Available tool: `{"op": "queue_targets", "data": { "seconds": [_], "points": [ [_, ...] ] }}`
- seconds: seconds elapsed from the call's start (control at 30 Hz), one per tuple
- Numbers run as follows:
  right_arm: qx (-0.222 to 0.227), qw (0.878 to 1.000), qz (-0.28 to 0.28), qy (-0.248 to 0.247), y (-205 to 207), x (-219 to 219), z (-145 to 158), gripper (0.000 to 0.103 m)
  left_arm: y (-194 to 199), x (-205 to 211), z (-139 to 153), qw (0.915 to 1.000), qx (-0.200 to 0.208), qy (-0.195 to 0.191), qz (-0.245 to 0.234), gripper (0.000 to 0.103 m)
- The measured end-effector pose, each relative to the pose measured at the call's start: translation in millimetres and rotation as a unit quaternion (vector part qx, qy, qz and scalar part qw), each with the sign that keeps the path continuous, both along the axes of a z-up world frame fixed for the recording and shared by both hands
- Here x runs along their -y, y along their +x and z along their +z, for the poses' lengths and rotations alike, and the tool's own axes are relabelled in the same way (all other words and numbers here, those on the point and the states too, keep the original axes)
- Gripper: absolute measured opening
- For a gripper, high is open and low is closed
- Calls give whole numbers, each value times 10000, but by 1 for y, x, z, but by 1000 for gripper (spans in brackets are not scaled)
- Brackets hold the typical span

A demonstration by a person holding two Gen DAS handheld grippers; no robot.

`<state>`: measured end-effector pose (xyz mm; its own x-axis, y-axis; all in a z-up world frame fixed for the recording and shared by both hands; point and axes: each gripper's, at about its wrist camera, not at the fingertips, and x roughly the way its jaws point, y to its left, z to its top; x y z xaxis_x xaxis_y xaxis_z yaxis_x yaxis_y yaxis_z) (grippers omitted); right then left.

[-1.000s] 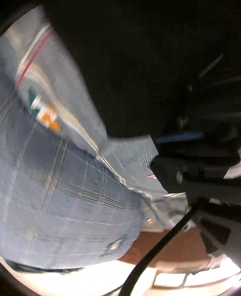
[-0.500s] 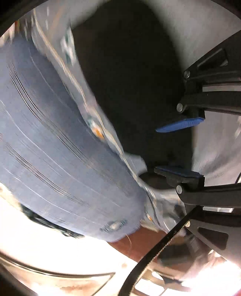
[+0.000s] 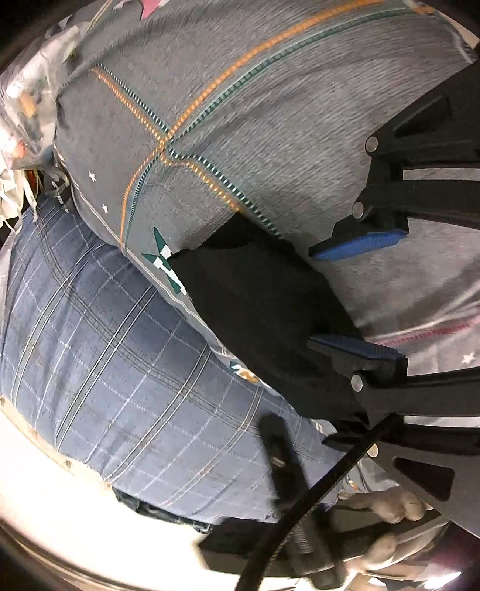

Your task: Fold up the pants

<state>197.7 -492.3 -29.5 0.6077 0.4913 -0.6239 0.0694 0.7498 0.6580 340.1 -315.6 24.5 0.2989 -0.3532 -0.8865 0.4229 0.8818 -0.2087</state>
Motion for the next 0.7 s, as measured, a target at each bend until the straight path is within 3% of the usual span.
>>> {"op": "queue_targets", "data": {
  "seconds": [0.13, 0.3, 0.37, 0.43, 0.5, 0.53, 0.57, 0.63, 0.7],
  "points": [
    [-1, 10000, 62, 47, 13, -3, -7, 47, 33, 49, -20, 9987, -155, 118, -469, 60],
    [172, 9997, 39, 164, 19, -4, -11, 53, 59, 80, -53, 9941, -342, 420, -935, 61],
    [226, 9995, 19, 224, 20, -4, -13, 53, 62, 88, -62, 9916, -269, 573, -1131, 73],
    [276, 9993, 9, 257, 21, -3, -15, 53, 61, 92, -66, 9898, -271, 663, -1228, 74],
    [325, 9992, 27, 221, 22, -5, -14, 51, 56, 94, -62, 9893, -178, 649, -1295, 56],
    [346, 9992, 34, 196, 23, -6, -14, 45, 54, 94, -58, 9891, -117, 651, -1313, 36],
    [335, 9993, 56, 168, 25, -7, -15, 40, 50, 95, -54, 9882, -59, 680, -1368, 27],
    [281, 9992, 107, 255, 26, -8, -18, 21, 43, 93, -47, 9874, 105, 744, -1393, 22],
    [302, 9991, 112, 274, 25, -9, -16, 18, 37, 85, -36, 9896, 206, 617, -1280, 22]
  ]
}}
